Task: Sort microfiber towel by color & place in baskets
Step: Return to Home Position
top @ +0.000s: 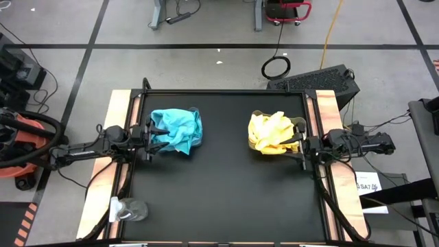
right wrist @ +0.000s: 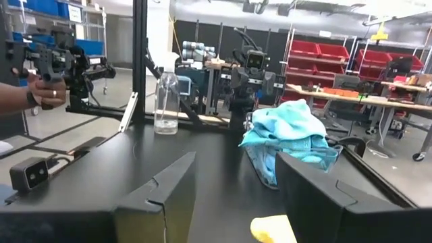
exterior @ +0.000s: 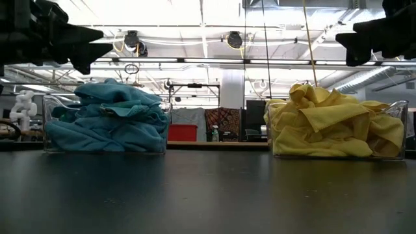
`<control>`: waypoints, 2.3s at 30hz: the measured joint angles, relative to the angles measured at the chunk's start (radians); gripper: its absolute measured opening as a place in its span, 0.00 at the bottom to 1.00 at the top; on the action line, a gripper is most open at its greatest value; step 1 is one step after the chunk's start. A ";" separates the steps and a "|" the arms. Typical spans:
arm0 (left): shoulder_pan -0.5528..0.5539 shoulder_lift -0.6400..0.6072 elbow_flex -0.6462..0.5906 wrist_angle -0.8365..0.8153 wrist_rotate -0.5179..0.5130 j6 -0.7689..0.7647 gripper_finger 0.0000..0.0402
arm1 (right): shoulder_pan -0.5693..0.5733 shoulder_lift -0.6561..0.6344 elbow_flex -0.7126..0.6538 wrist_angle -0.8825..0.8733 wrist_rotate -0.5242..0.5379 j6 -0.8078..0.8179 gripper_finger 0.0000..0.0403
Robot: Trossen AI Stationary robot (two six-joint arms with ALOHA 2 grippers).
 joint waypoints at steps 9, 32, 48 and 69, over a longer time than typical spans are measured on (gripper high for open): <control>0.000 0.000 0.000 -0.012 0.000 0.004 0.55 | 0.000 0.000 -0.001 -0.025 0.000 0.001 0.48; 0.000 0.000 -0.002 -0.018 -0.003 -0.016 0.55 | 0.000 0.000 -0.001 -0.194 -0.004 0.171 0.48; 0.000 0.000 -0.002 -0.019 -0.003 -0.016 0.55 | 0.000 0.001 -0.001 -0.143 -0.004 0.238 0.48; 0.000 0.000 -0.002 -0.019 -0.003 -0.016 0.55 | 0.000 0.001 -0.001 -0.157 -0.003 0.290 0.48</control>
